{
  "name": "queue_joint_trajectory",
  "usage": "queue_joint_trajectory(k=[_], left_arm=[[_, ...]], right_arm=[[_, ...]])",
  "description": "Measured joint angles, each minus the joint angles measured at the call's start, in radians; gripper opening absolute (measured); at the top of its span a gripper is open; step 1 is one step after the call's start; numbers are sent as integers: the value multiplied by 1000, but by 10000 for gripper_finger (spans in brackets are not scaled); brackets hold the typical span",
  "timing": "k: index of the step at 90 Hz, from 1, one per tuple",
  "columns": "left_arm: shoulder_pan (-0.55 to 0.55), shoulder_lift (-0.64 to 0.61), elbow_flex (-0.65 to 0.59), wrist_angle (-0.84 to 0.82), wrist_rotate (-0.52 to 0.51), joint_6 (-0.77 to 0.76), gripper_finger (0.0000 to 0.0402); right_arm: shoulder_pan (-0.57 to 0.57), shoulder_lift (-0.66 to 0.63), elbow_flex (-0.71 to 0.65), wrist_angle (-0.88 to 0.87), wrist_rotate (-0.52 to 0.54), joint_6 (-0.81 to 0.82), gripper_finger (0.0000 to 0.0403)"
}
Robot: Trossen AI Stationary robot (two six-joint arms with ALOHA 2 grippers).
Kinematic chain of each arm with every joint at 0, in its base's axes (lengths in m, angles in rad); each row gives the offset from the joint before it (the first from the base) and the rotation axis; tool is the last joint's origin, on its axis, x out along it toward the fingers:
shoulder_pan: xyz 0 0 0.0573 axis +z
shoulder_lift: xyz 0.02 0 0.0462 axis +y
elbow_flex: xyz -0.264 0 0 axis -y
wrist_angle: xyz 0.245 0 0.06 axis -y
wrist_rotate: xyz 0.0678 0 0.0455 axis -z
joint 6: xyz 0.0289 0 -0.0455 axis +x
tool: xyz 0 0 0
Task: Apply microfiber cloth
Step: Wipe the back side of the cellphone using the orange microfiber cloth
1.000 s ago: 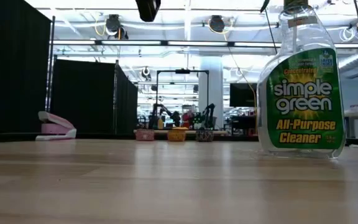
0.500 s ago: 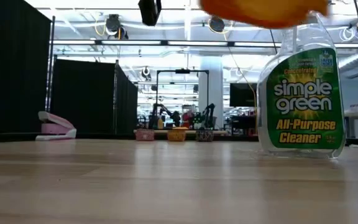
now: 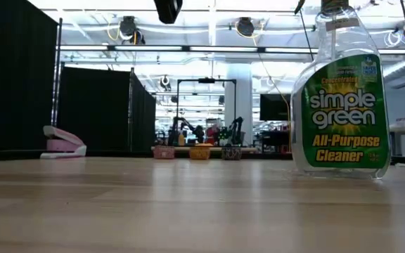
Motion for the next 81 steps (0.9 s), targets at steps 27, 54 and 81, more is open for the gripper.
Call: queue_joint_trajectory(k=[27,54,81], left_arm=[[-9,2,-2,-12,-10,11,15],[-20,0,-2,-15,0,14,15],[-29,2,-2,-37,61,39,15]], right_arm=[[-61,0,-32,-224,11,111,20],[-85,-103,49,-383,103,31,20],[-142,-168,50,-366,254,-55,20]])
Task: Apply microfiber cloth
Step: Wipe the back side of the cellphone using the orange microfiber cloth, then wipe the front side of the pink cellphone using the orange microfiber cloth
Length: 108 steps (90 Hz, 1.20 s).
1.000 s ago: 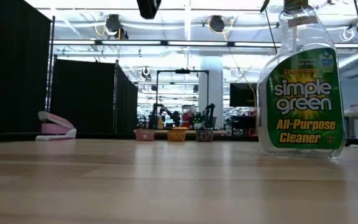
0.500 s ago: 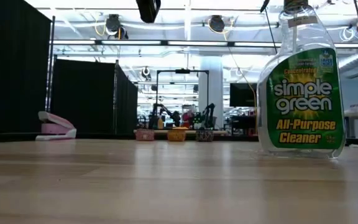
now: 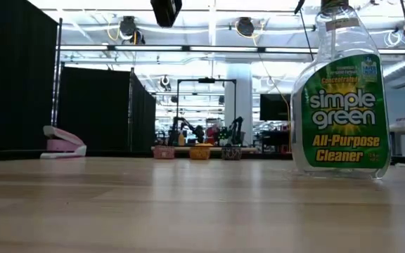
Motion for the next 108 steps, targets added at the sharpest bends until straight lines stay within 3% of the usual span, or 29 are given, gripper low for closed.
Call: queue_joint_trajectory(k=[8,16,35,43,58,65,76,92,108], left_arm=[[-3,0,0,1,6,15,15],[0,0,0,-4,-18,28,15],[5,-19,0,-127,-43,198,15],[8,-47,0,-279,-144,326,15],[14,-77,1,-527,-413,632,15],[20,-70,0,-633,-445,746,15],[29,-50,-27,-706,-461,776,15],[21,-53,-178,-695,-569,786,8],[14,-53,-338,-498,-574,891,8]], right_arm=[[28,-28,-1,68,50,-10,20],[96,-59,-1,177,26,34,20],[239,-55,0,152,-304,333,22],[289,-17,0,100,-367,495,22],[314,98,-1,-22,-368,729,22],[301,157,-1,-58,-368,787,22],[279,243,-1,-86,-369,837,22],[257,320,-1,-94,-366,905,22],[252,348,-1,-94,-372,933,22]])
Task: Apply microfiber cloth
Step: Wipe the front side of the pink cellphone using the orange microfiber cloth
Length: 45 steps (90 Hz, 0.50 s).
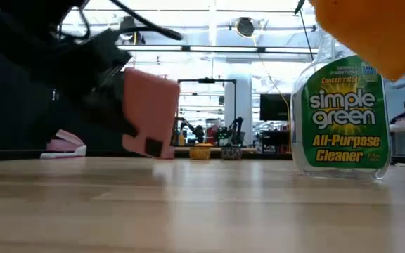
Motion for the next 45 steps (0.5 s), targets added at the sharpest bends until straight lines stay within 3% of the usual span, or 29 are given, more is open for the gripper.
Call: queue_joint_trajectory(k=[13,45], left_arm=[[13,-1,-53,47,13,11,10],[23,10,-64,28,78,-14,76]], right_arm=[[-10,1,0,2,0,28,22],[-30,1,0,6,1,36,22]])
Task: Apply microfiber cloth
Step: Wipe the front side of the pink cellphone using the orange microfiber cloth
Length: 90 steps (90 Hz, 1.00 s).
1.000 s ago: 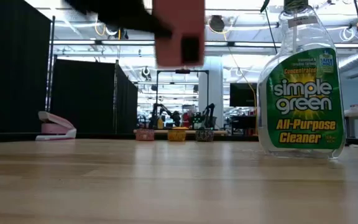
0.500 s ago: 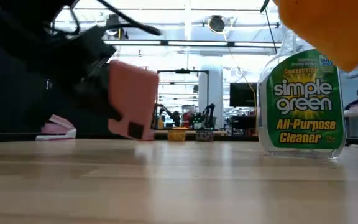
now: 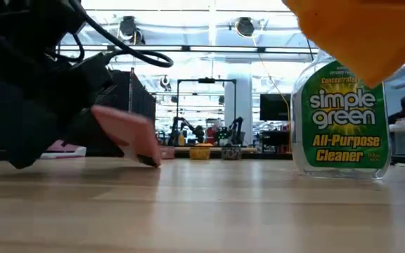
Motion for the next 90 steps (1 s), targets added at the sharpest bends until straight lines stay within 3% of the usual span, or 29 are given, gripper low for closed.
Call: queue_joint_trajectory(k=[50,90], left_arm=[[2,0,1,-14,105,-25,87],[-1,2,19,-100,109,-89,208]], right_arm=[[1,0,0,1,0,-3,22],[1,0,0,0,0,-2,22]])
